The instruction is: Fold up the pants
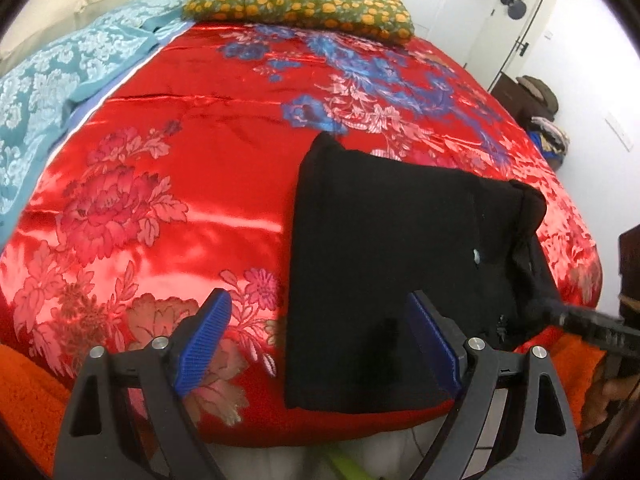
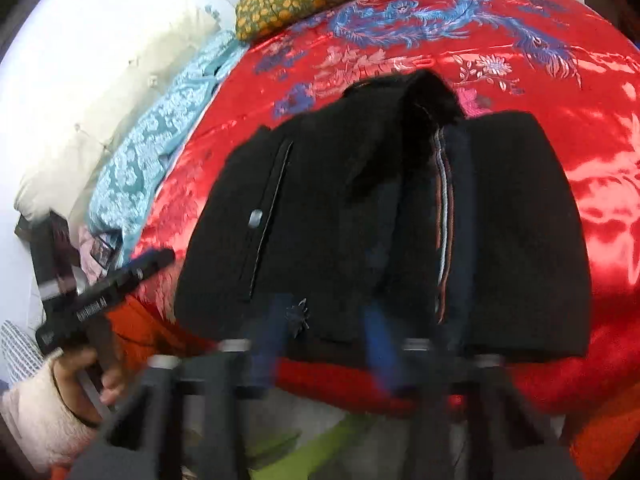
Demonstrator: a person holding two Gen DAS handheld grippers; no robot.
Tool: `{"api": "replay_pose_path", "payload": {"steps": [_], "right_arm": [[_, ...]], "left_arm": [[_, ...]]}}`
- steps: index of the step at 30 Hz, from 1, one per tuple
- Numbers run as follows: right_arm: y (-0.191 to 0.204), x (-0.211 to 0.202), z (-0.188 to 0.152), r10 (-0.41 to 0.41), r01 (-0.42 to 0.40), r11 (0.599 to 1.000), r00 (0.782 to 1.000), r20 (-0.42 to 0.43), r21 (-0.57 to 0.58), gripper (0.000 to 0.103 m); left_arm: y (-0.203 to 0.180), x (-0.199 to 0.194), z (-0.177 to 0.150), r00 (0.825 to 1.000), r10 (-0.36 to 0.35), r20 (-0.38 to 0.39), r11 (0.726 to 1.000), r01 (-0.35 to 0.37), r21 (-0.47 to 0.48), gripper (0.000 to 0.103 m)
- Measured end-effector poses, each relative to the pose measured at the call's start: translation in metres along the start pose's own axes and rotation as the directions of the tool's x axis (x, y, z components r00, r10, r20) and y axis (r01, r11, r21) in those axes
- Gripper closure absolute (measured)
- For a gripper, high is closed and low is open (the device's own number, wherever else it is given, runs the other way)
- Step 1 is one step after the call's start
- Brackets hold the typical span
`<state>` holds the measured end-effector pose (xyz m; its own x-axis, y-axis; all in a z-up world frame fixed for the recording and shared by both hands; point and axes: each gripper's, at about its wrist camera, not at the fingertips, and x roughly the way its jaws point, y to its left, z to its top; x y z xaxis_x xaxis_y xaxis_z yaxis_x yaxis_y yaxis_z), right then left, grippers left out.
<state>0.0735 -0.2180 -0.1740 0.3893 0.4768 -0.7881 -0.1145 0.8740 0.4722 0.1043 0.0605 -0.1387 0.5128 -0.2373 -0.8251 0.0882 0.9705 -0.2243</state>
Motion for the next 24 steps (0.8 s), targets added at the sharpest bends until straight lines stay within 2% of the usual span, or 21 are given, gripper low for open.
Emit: {"api": "replay_pose_path", "payload": {"steps": [2, 4, 5, 7, 9, 10, 12, 18, 19, 20, 21, 22, 24], "right_arm": [[0.005, -0.020, 0.004, 0.022, -0.018, 0.999, 0.997, 0.078, -0.047, 0.093], [0.009, -0.034, 0.003, -0.056, 0.074, 0.990, 0.989, 0.139, -0.124, 0.093], [0.004, -0.029, 0.001, -0.128, 0.146, 0.979, 0.984, 0.125, -0.143, 0.093], [-0.002, -0.016, -0.003, -0.212, 0.225, 0.960, 0.973, 0.088, -0.168, 0.092], [-0.004, -0.017, -0.005, -0.200, 0.211, 0.966, 0.976, 0.086, -0.152, 0.086], [-0.006, -0.023, -0.006, -0.185, 0.197, 0.971, 0.978, 0.092, -0.138, 0.075], [-0.011, -0.030, -0.005, -0.193, 0.206, 0.972, 0.975, 0.110, -0.117, 0.060], [-0.022, -0.021, 0.002, -0.155, 0.161, 0.984, 0.985, 0.082, -0.078, 0.059], [-0.020, -0.013, 0.003, -0.158, 0.164, 0.983, 0.985, 0.064, -0.089, 0.053], [-0.023, -0.003, 0.007, -0.170, 0.171, 0.981, 0.985, 0.026, -0.090, 0.051], [-0.027, 0.004, 0.009, -0.166, 0.164, 0.984, 0.986, -0.014, -0.066, 0.051], [-0.029, 0.003, 0.008, -0.155, 0.154, 0.987, 0.988, -0.014, -0.048, 0.057], [-0.025, 0.000, 0.008, -0.097, 0.095, 0.993, 0.995, -0.019, -0.062, 0.081]], "left_arm": [[0.002, -0.004, 0.001, 1.000, 0.003, 0.011, 1.000, -0.002, -0.010, 0.013], [0.005, -0.008, 0.002, 1.000, -0.002, 0.029, 1.000, 0.002, -0.025, 0.013], [0.006, -0.008, 0.002, 0.999, -0.003, 0.034, 0.999, 0.004, -0.032, 0.013], [0.009, -0.007, 0.004, 0.999, -0.003, 0.032, 0.999, 0.004, -0.047, 0.013], [0.010, -0.006, 0.004, 1.000, -0.001, 0.027, 0.999, 0.002, -0.052, 0.013], [0.010, -0.007, 0.004, 1.000, -0.001, 0.030, 0.999, 0.003, -0.053, 0.013], [0.010, -0.007, 0.003, 1.000, -0.001, 0.031, 0.999, 0.003, -0.052, 0.013], [0.014, 0.000, 0.003, 1.000, -0.004, 0.013, 0.997, 0.005, -0.072, 0.013], [0.014, 0.001, 0.003, 1.000, -0.003, 0.008, 0.997, 0.003, -0.073, 0.013], [0.014, 0.002, 0.003, 1.000, -0.001, 0.005, 0.997, 0.001, -0.073, 0.013], [0.014, 0.001, 0.003, 1.000, 0.001, 0.005, 0.998, -0.001, -0.070, 0.013], [0.014, 0.000, 0.002, 1.000, 0.004, 0.010, 0.998, -0.003, -0.066, 0.013], [0.015, -0.003, 0.002, 1.000, 0.013, 0.022, 0.998, -0.011, -0.064, 0.013]]}}
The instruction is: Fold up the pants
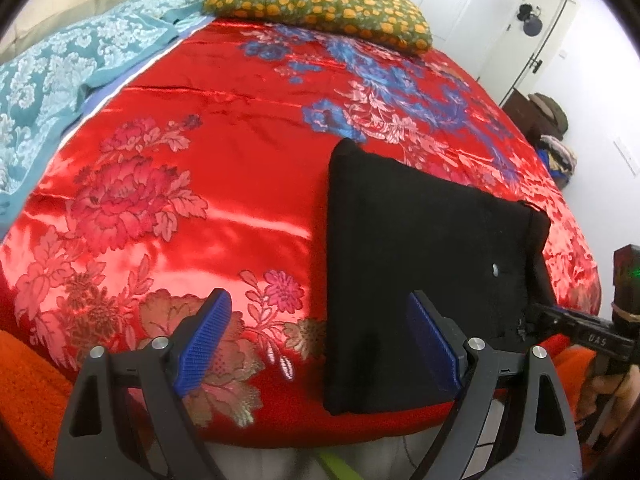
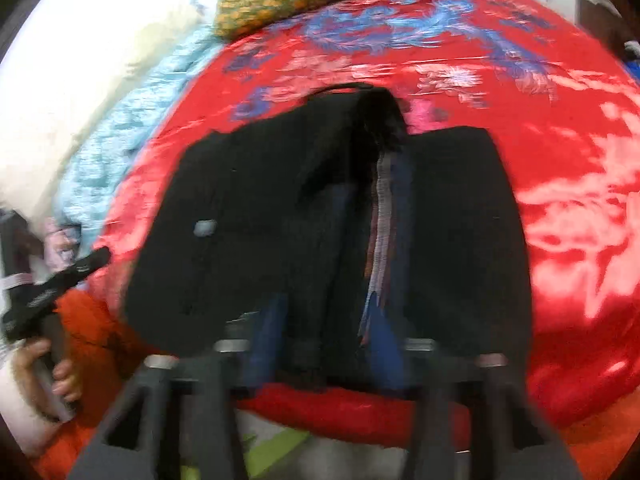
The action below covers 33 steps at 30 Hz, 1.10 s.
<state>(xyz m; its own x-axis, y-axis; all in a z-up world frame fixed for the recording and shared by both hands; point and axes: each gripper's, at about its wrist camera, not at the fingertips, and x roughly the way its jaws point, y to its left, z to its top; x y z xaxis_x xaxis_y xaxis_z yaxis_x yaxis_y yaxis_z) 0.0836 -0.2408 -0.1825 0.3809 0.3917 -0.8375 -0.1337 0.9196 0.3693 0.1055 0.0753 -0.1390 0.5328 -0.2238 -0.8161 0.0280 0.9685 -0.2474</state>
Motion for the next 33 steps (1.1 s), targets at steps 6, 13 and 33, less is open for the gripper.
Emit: {"api": "replay_pose_path", "payload": {"steps": [6, 13, 33], "right_arm": [[0.029, -0.043, 0.015, 0.020, -0.006, 0.995, 0.990, 0.137, -0.101, 0.088], [0.041, -0.105, 0.031, -0.001, 0.048, 0.980, 0.972, 0.236, -0.195, 0.089], [-0.078, -0.076, 0.008, -0.167, 0.149, 0.981, 0.975, 0.147, 0.125, 0.056]], "left_arm": [[0.009, 0.003, 0.003, 1.000, 0.011, 0.001, 0.999, -0.011, -0.047, 0.013], [0.010, -0.005, 0.004, 0.999, 0.002, 0.033, 0.999, 0.000, -0.051, 0.013], [-0.084, 0.002, -0.018, 0.997, -0.083, 0.002, 0.950, 0.079, 0.302, 0.013]]}}
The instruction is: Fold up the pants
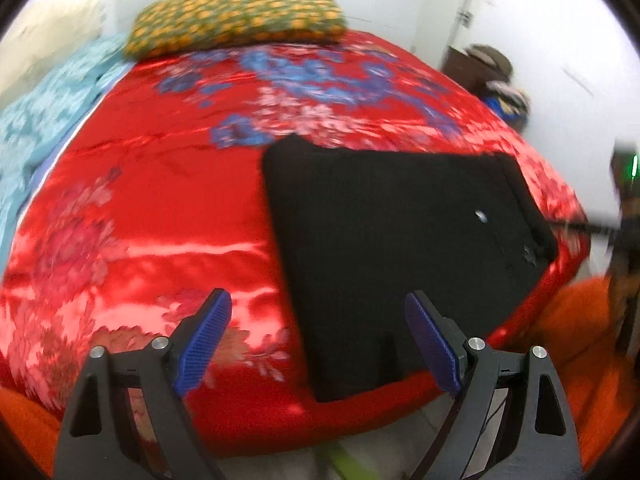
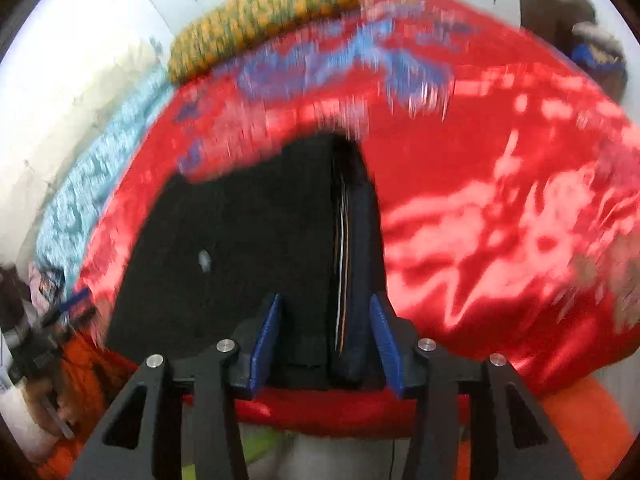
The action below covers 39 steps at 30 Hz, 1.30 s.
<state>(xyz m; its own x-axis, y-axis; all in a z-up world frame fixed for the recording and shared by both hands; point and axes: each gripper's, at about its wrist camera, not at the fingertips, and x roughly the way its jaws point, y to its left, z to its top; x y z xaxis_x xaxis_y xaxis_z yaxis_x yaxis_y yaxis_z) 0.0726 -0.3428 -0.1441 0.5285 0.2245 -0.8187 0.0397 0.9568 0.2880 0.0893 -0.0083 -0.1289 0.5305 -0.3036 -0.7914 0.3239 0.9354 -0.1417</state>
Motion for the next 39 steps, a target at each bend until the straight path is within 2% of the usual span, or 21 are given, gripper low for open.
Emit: {"api": "replay_pose_path", "payload": {"steps": [1, 4, 6, 7, 8, 10, 12, 14, 15, 17, 20, 22, 24, 25, 27, 30, 33, 35, 36, 37, 39], "right_arm": [[0.006, -0.007, 0.008, 0.003, -0.003, 1.000, 1.000, 0.028, -0.019, 0.056], [0.032, -0.009, 0.044, 0.105, -0.099, 0.990, 0.993, 0.057, -0.100, 0.056], [0.042, 0.004, 0.063, 0.205, -0.200, 0.973, 0.978, 0.033, -0.115, 0.057], [0.042, 0.023, 0.073, 0.220, -0.219, 0.970, 0.976, -0.006, -0.101, 0.057], [0.036, 0.044, 0.079, 0.191, -0.194, 0.978, 0.980, -0.047, -0.078, 0.057], [0.011, 0.079, 0.082, 0.112, -0.114, 0.993, 0.987, -0.112, -0.011, 0.081], [-0.007, 0.087, 0.079, 0.130, -0.128, 0.991, 0.985, -0.112, 0.030, 0.084], [-0.006, 0.073, 0.075, 0.143, -0.142, 0.990, 0.987, -0.074, 0.019, 0.085], [-0.006, 0.067, 0.074, 0.133, -0.133, 0.991, 0.989, -0.061, 0.001, 0.079], [0.002, 0.041, 0.070, 0.073, -0.073, 0.996, 0.997, -0.009, -0.051, 0.078], [0.014, 0.004, 0.056, 0.104, -0.100, 0.990, 0.994, 0.031, -0.098, 0.078], [0.031, -0.011, 0.037, 0.161, -0.160, 0.977, 0.987, -0.001, -0.144, 0.078], [0.042, -0.008, 0.015, 0.188, -0.200, 0.964, 0.979, -0.082, -0.176, 0.078], [0.045, -0.002, 0.001, 0.169, -0.192, 0.964, 0.976, -0.134, -0.183, 0.078], [0.039, 0.018, -0.024, 0.066, -0.110, 0.976, 0.972, -0.228, -0.187, 0.081], [0.028, 0.016, -0.035, 0.074, -0.102, 0.987, 0.974, -0.215, -0.122, 0.084], [0.038, -0.003, -0.030, 0.047, -0.068, 0.987, 0.988, -0.148, -0.145, 0.077], [0.045, -0.013, -0.024, 0.036, -0.050, 0.984, 0.996, -0.085, -0.174, 0.066], [0.045, -0.017, -0.020, 0.037, -0.046, 0.984, 0.998, -0.054, -0.171, 0.054], [0.045, -0.019, -0.018, 0.037, -0.042, 0.986, 0.999, -0.036, -0.164, 0.049], [0.042, -0.017, -0.012, 0.036, -0.036, 0.990, 0.999, -0.005, -0.136, 0.049]], "left_arm": [[-0.005, 0.001, -0.001, 1.000, -0.006, -0.002, 1.000, 0.006, 0.021, 0.013], [-0.017, 0.010, -0.004, 1.000, -0.012, -0.029, 0.998, 0.014, 0.066, 0.013], [-0.022, 0.016, -0.005, 0.998, -0.016, -0.056, 0.997, 0.021, 0.076, 0.013], [-0.024, 0.021, -0.007, 0.997, -0.013, -0.079, 0.996, 0.020, 0.084, 0.013], [-0.025, 0.025, -0.008, 0.996, -0.008, -0.094, 0.996, 0.016, 0.089, 0.013], [-0.027, 0.029, -0.013, 0.993, -0.013, -0.116, 0.995, 0.024, 0.092, 0.013], [-0.029, 0.027, -0.015, 0.992, -0.011, -0.124, 0.995, 0.023, 0.095, 0.013], [-0.033, 0.024, -0.016, 0.993, 0.003, -0.121, 0.994, 0.010, 0.109, 0.013], [-0.034, 0.021, -0.016, 0.993, 0.005, -0.120, 0.994, 0.008, 0.110, 0.013], [-0.034, 0.017, -0.013, 0.993, -0.016, -0.120, 0.995, 0.027, 0.094, 0.013], [-0.034, 0.008, -0.010, 0.994, -0.040, -0.098, 0.996, 0.048, 0.074, 0.013], [-0.036, 0.004, -0.008, 0.996, -0.046, -0.080, 0.996, 0.053, 0.076, 0.012], [-0.041, 0.008, -0.009, 0.995, -0.044, -0.087, 0.995, 0.052, 0.090, 0.011], [-0.042, 0.012, -0.010, 0.994, -0.040, -0.102, 0.994, 0.050, 0.097, 0.011], [-0.045, 0.024, -0.016, 0.988, -0.021, -0.151, 0.992, 0.039, 0.119, 0.011], [-0.046, 0.024, -0.019, 0.985, 0.009, -0.171, 0.990, 0.016, 0.141, 0.011], [-0.036, 0.013, 0.006, 0.994, 0.022, -0.110, 0.994, -0.010, 0.112, 0.009], [-0.023, 0.016, 0.032, 0.996, 0.034, -0.079, 0.997, -0.028, 0.066, 0.007], [-0.013, 0.022, 0.051, 0.996, 0.048, -0.074, 0.999, -0.046, 0.027, 0.007], [-0.006, 0.029, 0.062, 0.996, 0.056, -0.076, 0.998, -0.056, 0.000, 0.007], [0.009, 0.049, 0.087, 0.994, 0.065, -0.085, 0.996, -0.070, -0.058, 0.007]]}}
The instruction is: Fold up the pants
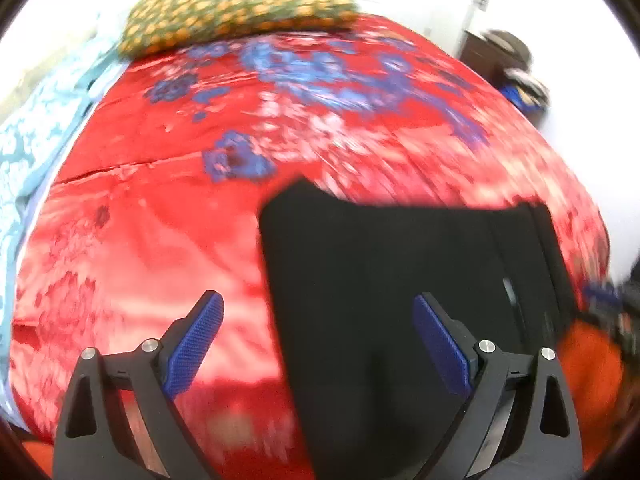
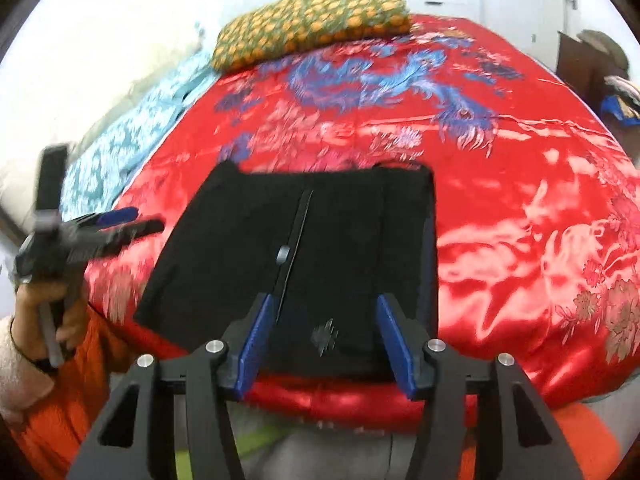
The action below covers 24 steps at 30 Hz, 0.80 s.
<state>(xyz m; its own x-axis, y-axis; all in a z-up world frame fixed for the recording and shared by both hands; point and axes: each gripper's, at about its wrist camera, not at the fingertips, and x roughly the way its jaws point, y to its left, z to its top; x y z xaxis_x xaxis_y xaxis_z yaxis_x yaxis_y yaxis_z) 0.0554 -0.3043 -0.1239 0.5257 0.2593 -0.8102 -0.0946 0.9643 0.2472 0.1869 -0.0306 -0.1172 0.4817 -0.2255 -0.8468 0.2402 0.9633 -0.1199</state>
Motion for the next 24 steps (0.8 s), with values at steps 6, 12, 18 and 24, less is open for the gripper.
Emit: {"api": "replay_pose_path", "payload": {"steps": [6, 12, 18, 24], "right_arm": [[-0.011, 0.009, -0.008, -0.004, 0.001, 0.994, 1.000, 0.023, 0.108, 0.049], [-0.019, -0.008, -0.019, -0.051, 0.045, 0.994, 0.996, 0.069, 0.097, 0.047], [-0.001, -0.003, -0.017, -0.044, 0.042, 0.999, 0.997, 0.059, 0.026, 0.042], [0.009, -0.004, -0.021, -0.069, 0.069, 0.998, 0.995, 0.070, 0.001, 0.026]], "left_arm": [[0.010, 0.093, 0.030, 0.973, 0.141, -0.180, 0.989, -0.147, -0.020, 0.008], [-0.002, 0.041, 0.016, 0.989, 0.109, -0.096, 0.994, -0.109, 0.007, 0.010], [-0.023, -0.001, -0.017, 0.991, 0.114, -0.076, 0.993, -0.110, 0.053, 0.007], [-0.032, -0.013, -0.028, 0.991, 0.117, -0.063, 0.992, -0.113, 0.061, 0.007]]}}
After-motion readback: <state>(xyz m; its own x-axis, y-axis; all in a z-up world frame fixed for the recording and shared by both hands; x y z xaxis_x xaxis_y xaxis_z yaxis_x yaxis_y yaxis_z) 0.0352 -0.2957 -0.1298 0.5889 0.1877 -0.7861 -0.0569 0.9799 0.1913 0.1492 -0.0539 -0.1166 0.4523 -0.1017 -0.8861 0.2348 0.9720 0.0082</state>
